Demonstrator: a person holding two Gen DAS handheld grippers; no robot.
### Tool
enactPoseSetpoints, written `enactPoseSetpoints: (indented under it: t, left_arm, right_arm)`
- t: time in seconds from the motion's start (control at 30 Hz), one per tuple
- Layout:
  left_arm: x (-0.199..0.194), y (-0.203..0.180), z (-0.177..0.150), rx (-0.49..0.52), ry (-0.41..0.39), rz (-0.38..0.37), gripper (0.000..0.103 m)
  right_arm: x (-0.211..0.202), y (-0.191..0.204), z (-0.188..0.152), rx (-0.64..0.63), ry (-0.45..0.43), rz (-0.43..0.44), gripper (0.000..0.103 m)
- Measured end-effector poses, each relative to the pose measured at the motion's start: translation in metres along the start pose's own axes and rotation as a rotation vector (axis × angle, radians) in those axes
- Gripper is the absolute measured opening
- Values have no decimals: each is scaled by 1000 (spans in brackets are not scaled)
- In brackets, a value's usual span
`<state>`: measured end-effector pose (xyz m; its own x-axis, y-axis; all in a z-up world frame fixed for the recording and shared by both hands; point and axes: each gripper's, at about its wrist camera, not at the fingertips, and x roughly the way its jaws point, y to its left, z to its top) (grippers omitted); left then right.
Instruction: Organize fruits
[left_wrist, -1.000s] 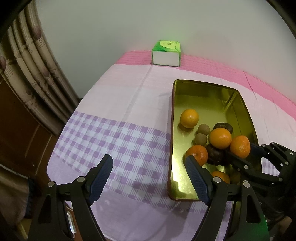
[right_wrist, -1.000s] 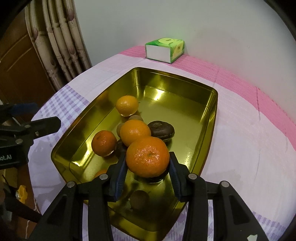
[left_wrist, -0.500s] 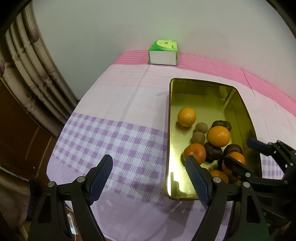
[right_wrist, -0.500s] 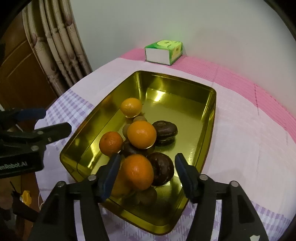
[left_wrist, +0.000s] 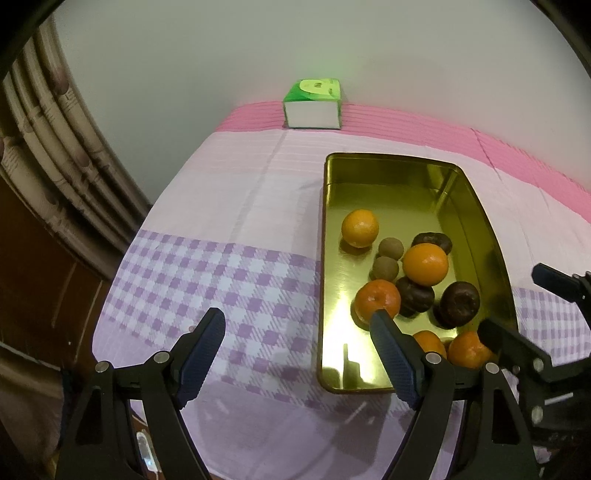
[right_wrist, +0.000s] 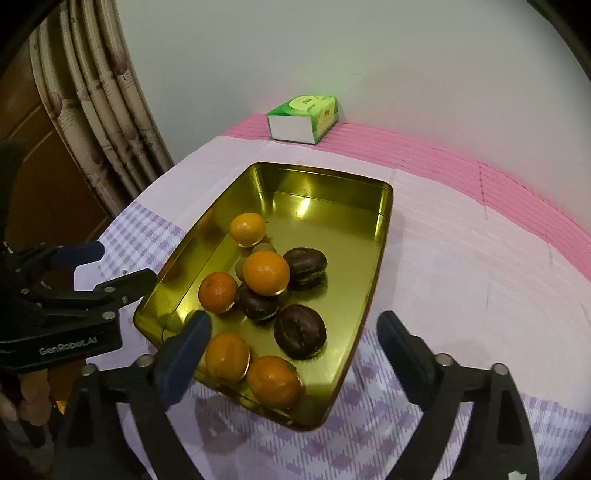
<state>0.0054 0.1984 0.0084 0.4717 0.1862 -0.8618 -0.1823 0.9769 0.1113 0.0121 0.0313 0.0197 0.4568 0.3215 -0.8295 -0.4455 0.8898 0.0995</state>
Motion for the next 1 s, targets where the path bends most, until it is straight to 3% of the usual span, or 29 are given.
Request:
enactPoseSetpoints:
  t: [0.23,1.0]
  left_arm:
    - [-1,-5,-1,18,-2,0,81]
    - [-1,-11,-2,42,-6,9,81]
  right_arm:
    - [-4,4,-11,-22,21,-39,101]
    - [2,2,-17,-25,55,-74,102]
